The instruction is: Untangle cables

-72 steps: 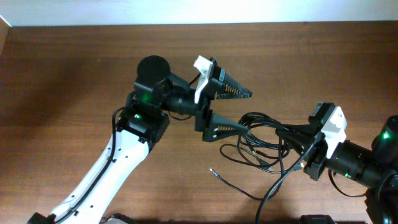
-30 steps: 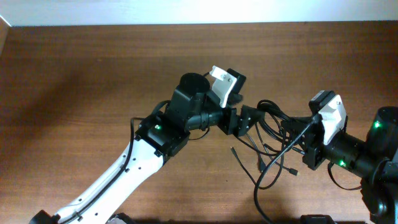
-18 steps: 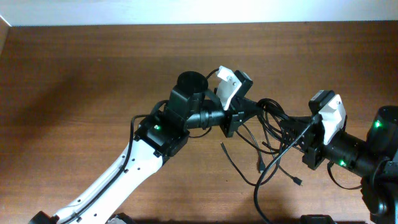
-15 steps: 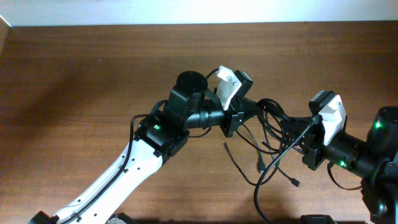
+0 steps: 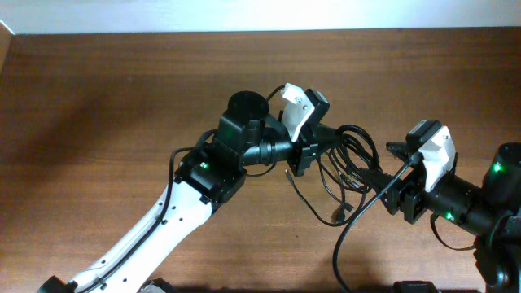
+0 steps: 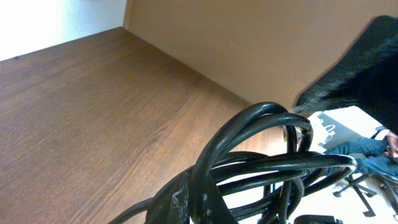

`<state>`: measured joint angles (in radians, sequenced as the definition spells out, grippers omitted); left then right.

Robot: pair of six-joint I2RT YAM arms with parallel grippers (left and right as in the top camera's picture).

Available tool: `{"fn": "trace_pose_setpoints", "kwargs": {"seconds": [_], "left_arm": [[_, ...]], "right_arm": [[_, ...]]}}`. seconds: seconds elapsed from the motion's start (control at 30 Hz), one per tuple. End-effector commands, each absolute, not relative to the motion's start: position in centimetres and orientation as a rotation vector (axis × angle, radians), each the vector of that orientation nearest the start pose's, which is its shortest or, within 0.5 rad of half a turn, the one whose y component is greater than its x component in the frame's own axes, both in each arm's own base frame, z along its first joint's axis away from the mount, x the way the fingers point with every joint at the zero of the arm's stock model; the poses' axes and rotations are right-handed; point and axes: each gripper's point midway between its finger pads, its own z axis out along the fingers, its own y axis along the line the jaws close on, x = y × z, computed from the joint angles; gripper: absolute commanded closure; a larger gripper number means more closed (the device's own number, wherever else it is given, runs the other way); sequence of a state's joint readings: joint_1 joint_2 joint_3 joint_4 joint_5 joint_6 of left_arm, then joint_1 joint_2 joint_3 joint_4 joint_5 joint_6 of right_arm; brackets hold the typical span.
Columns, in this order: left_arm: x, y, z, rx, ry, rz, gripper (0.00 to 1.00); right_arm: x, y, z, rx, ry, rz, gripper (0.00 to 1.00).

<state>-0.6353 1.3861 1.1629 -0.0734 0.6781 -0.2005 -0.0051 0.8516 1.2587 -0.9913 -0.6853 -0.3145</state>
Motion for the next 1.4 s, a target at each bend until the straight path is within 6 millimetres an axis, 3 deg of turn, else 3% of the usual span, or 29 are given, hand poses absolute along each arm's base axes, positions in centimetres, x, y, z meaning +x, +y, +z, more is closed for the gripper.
{"fn": "trace_pose_setpoints", "kwargs": {"seconds": [0.0, 0.17, 0.3, 0.5, 0.53, 0.67, 0.93, 1.07, 1.17, 1.3, 1.37], "left_arm": [[27.1, -33.9, 32.0, 0.944, 1.723, -1.224, 1.0], [27.1, -33.9, 32.0, 0.944, 1.723, -1.224, 1.0], [27.6, -33.9, 32.1, 0.896, 1.744, -1.224, 1.0], [28.6, -33.8, 32.9, 0.788, 1.769, -1.243, 1.0], [28.6, -33.8, 33.0, 0.781, 1.769, -1.246, 1.0], [29.8, -33.2, 32.4, 0.716, 1.81, -1.192, 1.0], [35.0, -27.2, 28.4, 0.102, 2.134, -1.132, 1.0], [35.7, -24.9, 26.3, -0.247, 2.257, -1.146, 1.0], [35.5, -24.4, 25.5, -0.439, 2.301, -1.198, 1.0], [35.2, -24.9, 25.8, -0.464, 2.308, -1.255, 1.0], [35.1, -25.0, 25.8, -0.403, 2.31, -1.245, 1.0]], "right_arm": [[22.7, 9.4, 35.1, -0.641, 1.956, 0.431, 0.34], [22.8, 9.1, 34.9, -0.631, 1.969, 0.41, 0.35], [22.5, 9.1, 34.1, -0.626, 2.012, 0.429, 0.47], [22.0, 9.1, 33.0, -0.651, 2.058, 0.436, 0.94], [22.0, 9.1, 33.0, -0.652, 2.058, 0.435, 0.96], [22.0, 9.1, 33.0, -0.65, 2.057, 0.436, 0.96], [23.2, 9.0, 34.6, -0.495, 2.034, 0.494, 0.96], [24.1, 9.0, 36.0, -0.416, 1.993, 0.527, 0.96], [24.8, 8.1, 36.2, -0.296, 2.006, 0.513, 0.96], [25.3, 6.0, 35.2, -0.151, 2.065, 0.418, 0.96], [25.3, 5.3, 34.6, -0.12, 2.094, 0.375, 0.86]]}}
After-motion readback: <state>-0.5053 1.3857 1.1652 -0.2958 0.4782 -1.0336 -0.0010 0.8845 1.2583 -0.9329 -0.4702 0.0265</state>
